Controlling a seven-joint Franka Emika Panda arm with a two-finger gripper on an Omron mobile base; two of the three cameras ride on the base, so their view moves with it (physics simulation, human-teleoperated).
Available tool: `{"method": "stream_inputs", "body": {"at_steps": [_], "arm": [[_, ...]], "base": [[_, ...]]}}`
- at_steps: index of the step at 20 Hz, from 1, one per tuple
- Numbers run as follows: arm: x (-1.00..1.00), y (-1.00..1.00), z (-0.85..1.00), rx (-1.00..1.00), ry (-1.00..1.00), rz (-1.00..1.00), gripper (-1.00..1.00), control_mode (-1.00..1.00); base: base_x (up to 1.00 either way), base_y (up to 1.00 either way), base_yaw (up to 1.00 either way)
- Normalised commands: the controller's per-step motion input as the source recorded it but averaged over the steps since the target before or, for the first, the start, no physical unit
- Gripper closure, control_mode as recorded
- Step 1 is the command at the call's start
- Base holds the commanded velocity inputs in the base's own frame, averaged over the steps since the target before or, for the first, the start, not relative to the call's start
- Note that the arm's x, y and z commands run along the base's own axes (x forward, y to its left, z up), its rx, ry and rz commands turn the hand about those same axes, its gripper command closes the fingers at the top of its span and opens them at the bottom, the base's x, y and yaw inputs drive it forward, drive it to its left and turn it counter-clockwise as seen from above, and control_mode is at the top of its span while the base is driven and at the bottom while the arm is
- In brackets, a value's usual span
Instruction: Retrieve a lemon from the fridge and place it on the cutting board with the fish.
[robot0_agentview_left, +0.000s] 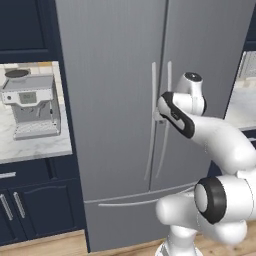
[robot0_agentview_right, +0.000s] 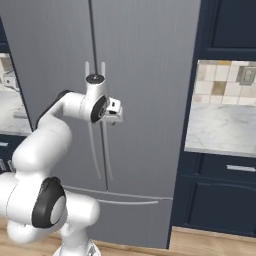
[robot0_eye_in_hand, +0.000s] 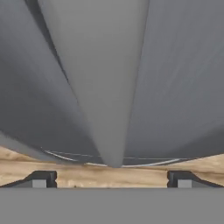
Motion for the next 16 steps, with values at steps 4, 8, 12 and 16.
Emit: {"method": "stream_inputs", "body": {"at_steps": [4, 8, 12, 16], "arm": [[0.55, 0.0, -0.06, 0.0, -0.02, 0.0, -1.0, -1.0], [0.22, 0.0, 0.0, 0.0, 0.0, 0.0, -1.0, -1.0], [0.13, 0.0, -0.16, 0.0, -0.12, 0.0, -1.0, -1.0], [0.21, 0.0, -0.37, 0.0, -0.18, 0.0, -1.0, -1.0]], "base": [[0.0, 0.0, 0.0], [0.0, 0.0, 0.0], [0.0, 0.0, 0.0], [0.0, 0.0, 0.0]]}}
